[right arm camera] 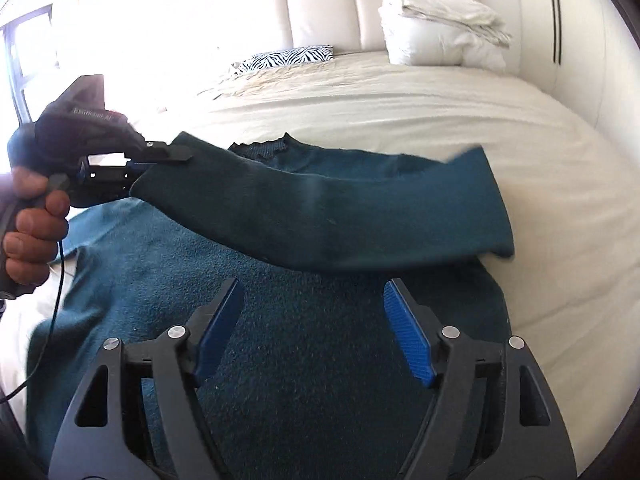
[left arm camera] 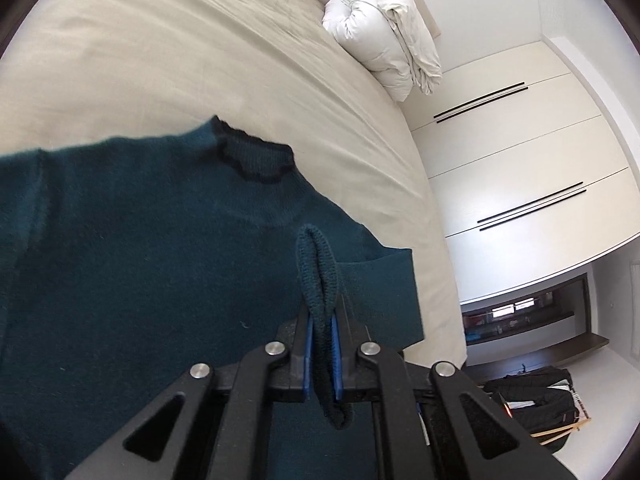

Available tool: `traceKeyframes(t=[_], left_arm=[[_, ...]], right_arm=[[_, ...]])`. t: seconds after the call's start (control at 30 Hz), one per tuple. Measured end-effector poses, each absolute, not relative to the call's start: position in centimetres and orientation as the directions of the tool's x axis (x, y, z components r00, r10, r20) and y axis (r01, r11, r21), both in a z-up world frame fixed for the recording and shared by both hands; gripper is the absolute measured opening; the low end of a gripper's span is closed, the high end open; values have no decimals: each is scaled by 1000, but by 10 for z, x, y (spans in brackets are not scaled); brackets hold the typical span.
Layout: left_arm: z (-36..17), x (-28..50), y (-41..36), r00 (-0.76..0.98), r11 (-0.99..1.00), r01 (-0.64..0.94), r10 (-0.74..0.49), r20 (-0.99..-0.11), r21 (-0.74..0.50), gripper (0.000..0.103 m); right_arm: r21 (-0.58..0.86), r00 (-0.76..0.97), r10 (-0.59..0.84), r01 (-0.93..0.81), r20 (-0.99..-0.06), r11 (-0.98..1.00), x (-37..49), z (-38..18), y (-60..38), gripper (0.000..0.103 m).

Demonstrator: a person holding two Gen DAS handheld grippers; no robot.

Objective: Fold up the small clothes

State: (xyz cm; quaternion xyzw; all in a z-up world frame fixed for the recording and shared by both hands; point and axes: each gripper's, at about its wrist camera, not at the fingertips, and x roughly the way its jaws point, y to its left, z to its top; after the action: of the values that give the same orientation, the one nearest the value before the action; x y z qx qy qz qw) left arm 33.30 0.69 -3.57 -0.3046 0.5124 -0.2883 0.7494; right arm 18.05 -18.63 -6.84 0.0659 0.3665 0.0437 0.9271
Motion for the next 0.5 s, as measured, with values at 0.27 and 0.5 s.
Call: traceKeyframes(t=[0.27,0.5], left_arm=[[-65,335,44,338,728,50,-656,-675,-683,8],[-67,325,73,388,711,26,-655,-648,-703,8]], right_arm=[[394,658,221,124,-720,911,156,-114,-248,72],[437,667,253,121,-701,891,158,-122,-252,72]])
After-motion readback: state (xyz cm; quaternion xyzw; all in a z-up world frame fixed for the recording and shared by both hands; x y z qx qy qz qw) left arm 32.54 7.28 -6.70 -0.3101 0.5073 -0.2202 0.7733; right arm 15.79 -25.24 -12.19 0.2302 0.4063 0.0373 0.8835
